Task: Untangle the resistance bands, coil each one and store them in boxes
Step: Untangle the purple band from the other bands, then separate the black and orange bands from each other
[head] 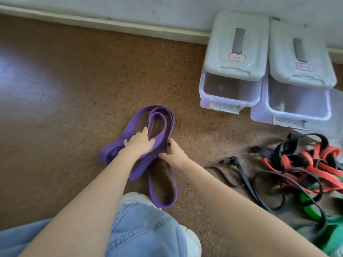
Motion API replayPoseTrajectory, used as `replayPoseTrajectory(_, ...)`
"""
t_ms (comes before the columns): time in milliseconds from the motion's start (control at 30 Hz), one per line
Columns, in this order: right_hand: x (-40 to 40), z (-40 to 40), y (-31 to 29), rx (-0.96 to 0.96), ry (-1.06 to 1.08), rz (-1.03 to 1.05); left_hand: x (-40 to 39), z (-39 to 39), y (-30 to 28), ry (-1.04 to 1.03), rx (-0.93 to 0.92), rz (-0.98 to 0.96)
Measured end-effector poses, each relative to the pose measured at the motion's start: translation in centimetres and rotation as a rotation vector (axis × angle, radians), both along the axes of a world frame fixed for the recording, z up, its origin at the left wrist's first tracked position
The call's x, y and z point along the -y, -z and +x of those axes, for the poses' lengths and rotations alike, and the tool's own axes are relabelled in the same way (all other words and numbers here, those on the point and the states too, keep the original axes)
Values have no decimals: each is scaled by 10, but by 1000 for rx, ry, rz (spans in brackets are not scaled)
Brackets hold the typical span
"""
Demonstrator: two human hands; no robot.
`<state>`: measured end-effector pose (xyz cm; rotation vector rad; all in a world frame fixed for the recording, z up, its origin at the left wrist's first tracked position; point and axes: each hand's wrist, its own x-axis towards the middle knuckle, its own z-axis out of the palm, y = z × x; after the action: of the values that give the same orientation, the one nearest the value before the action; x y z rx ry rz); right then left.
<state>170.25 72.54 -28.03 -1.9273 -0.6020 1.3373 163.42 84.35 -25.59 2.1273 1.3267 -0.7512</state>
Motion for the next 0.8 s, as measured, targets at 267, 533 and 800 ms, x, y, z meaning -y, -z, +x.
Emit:
replayPoseTrajectory(267, 24, 0, -2, -19, 33, -138, 25, 11, -31, -26, 269, 278)
replayPoseTrajectory(533, 181, 53, -20, 539, -132, -406, 116, 46, -8, 199, 321, -27)
replayPoseTrajectory(800, 209, 38, 0, 695, -385, -439, 146, 51, -5, 211, 301, -310)
